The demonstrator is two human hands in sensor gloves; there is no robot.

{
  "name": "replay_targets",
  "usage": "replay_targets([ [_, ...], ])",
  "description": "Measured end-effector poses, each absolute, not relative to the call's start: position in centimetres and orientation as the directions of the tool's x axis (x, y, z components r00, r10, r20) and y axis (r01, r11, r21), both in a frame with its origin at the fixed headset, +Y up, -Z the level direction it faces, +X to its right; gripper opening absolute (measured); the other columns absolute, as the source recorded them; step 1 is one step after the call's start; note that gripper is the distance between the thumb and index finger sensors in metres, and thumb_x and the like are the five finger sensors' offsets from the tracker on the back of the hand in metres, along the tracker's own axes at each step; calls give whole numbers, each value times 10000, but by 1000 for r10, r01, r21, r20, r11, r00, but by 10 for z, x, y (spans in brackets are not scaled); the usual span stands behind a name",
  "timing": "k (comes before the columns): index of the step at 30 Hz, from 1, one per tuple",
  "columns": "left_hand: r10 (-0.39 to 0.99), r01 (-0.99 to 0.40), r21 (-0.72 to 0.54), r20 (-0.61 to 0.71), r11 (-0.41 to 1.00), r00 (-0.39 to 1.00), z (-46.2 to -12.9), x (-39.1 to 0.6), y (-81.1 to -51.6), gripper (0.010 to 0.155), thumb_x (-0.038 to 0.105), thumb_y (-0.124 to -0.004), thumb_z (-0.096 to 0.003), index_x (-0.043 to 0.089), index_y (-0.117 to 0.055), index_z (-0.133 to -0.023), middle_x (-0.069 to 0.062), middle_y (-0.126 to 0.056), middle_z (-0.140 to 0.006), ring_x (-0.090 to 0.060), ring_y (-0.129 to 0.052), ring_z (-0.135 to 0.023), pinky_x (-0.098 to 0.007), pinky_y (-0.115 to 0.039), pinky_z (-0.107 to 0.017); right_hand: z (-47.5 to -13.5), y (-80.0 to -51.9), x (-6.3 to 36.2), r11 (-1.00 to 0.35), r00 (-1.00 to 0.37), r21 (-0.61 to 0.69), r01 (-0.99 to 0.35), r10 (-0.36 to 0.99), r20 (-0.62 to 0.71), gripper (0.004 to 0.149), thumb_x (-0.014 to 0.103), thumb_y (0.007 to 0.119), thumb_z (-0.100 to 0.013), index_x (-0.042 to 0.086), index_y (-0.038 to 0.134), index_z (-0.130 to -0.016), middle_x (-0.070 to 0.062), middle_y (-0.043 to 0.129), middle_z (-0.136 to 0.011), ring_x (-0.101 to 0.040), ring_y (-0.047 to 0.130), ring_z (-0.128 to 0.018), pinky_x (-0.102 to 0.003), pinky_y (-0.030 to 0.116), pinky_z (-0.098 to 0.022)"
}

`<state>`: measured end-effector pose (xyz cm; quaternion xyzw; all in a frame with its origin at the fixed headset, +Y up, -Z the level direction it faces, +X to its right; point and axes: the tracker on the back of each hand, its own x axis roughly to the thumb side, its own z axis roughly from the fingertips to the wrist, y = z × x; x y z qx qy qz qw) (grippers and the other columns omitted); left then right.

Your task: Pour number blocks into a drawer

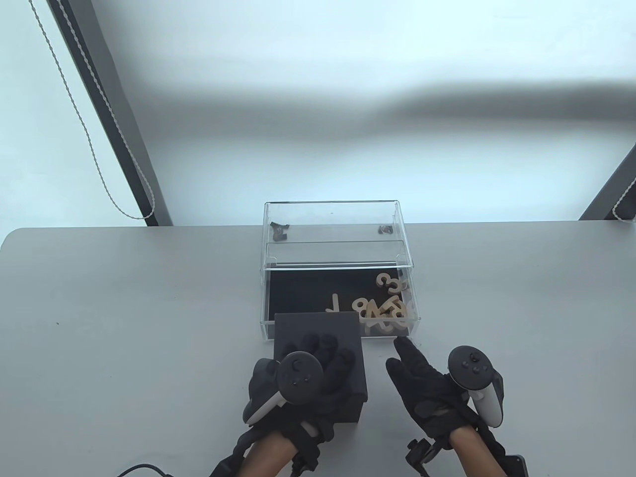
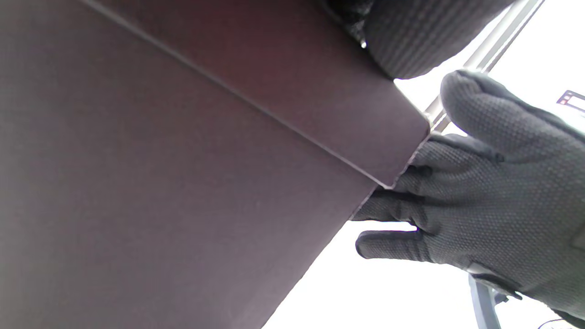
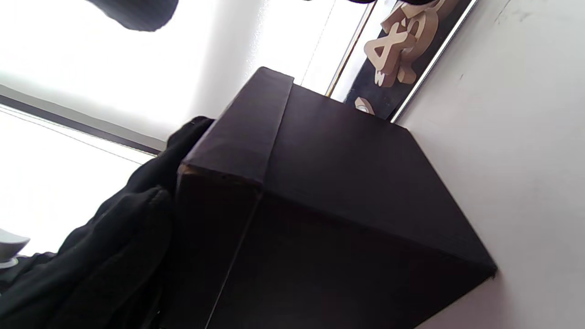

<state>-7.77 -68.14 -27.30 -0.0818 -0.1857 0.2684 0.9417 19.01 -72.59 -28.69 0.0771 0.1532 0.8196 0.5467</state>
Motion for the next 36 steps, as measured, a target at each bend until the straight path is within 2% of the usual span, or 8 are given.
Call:
replay_targets([
  [24, 556, -545, -122, 86, 829, 827, -256, -233, -683, 642, 557, -675, -472, 375, -517, -1066, 66, -282, -1204, -225, -159, -1104, -511, -28, -740, -286, -732, 185, -373, -409, 348, -860, 912, -36, 873, 655, 588, -444, 103, 305, -1057, -233, 268, -1125, -542, 322, -997, -749, 324, -667],
  [30, 553, -553, -29, 49, 833, 832, -273, -261, -684, 634, 559, -692, -467, 369, -559, -1057, 48, -337, -1211, -239, -213, -1113, -521, -61, -755, -286, -734, 183, -377, -417, 356, -855, 908, -39, 870, 654, 592, -443, 102, 317, -1057, -234, 278, -1125, -543, 332, -995, -749, 329, -667],
  [36, 537, -537, 41, 18, 843, 844, -291, -274, -685, 625, 567, -694, -469, 373, -578, -1051, 35, -378, -1216, -251, -258, -1119, -528, -94, -770, -286, -736, 181, -384, -427, 363, -849, 903, -42, 866, 654, 592, -443, 104, 325, -1057, -234, 280, -1125, -542, 336, -994, -749, 331, -667],
])
